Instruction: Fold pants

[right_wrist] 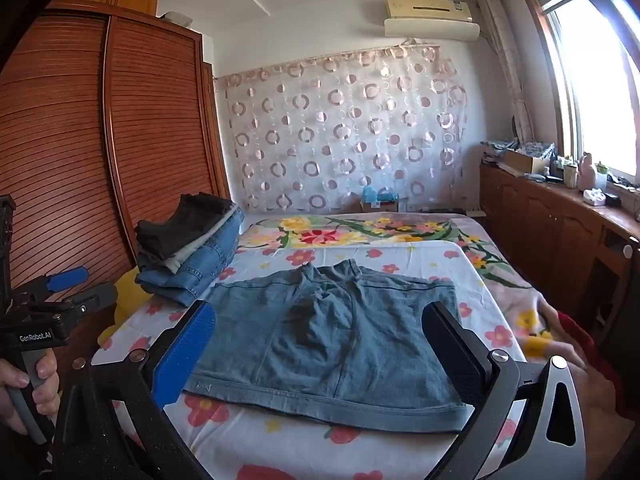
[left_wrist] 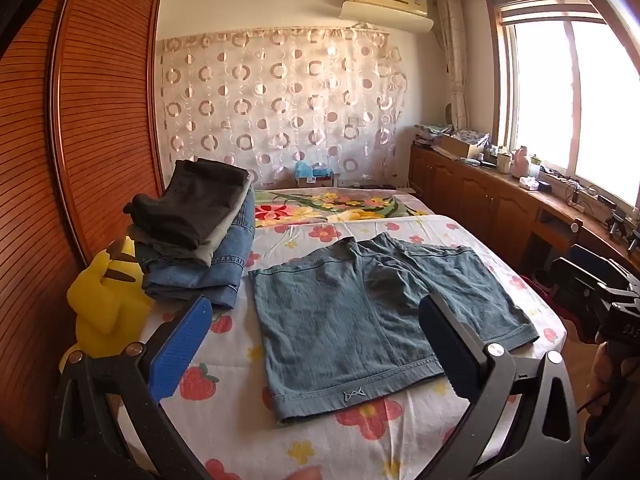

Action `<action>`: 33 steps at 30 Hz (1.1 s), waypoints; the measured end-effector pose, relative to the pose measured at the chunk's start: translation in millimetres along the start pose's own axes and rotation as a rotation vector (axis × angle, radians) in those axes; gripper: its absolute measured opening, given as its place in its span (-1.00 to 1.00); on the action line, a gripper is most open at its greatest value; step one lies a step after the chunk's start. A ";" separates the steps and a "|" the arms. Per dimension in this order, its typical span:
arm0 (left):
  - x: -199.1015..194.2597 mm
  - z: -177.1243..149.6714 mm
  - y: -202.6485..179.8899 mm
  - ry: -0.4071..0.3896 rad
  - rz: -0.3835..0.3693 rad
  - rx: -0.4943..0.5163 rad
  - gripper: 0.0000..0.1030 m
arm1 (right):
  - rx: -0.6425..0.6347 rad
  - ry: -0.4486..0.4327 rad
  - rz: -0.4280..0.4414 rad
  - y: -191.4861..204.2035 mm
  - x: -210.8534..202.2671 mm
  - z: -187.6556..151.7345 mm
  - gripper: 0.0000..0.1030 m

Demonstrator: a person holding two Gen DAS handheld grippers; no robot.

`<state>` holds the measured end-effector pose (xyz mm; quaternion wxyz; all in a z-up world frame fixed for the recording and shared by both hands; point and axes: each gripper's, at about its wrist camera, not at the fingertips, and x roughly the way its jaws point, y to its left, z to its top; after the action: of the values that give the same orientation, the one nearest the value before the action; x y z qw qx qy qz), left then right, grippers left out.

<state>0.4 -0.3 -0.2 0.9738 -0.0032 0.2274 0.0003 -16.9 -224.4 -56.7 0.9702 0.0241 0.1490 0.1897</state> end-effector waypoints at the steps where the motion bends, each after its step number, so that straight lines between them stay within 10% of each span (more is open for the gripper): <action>1: 0.2 0.0 -0.2 0.001 0.002 0.000 1.00 | -0.006 0.003 -0.003 0.3 -0.1 -0.2 1.00; 33: 1.3 -2.8 1.4 -0.001 -0.002 -0.007 1.00 | -0.004 0.005 -0.002 0.7 -0.6 -1.4 1.00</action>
<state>0.3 1.1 -3.3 0.9739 -0.0068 0.2268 0.0003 -18.1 -224.0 -57.9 0.9700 0.0218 0.1511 0.1890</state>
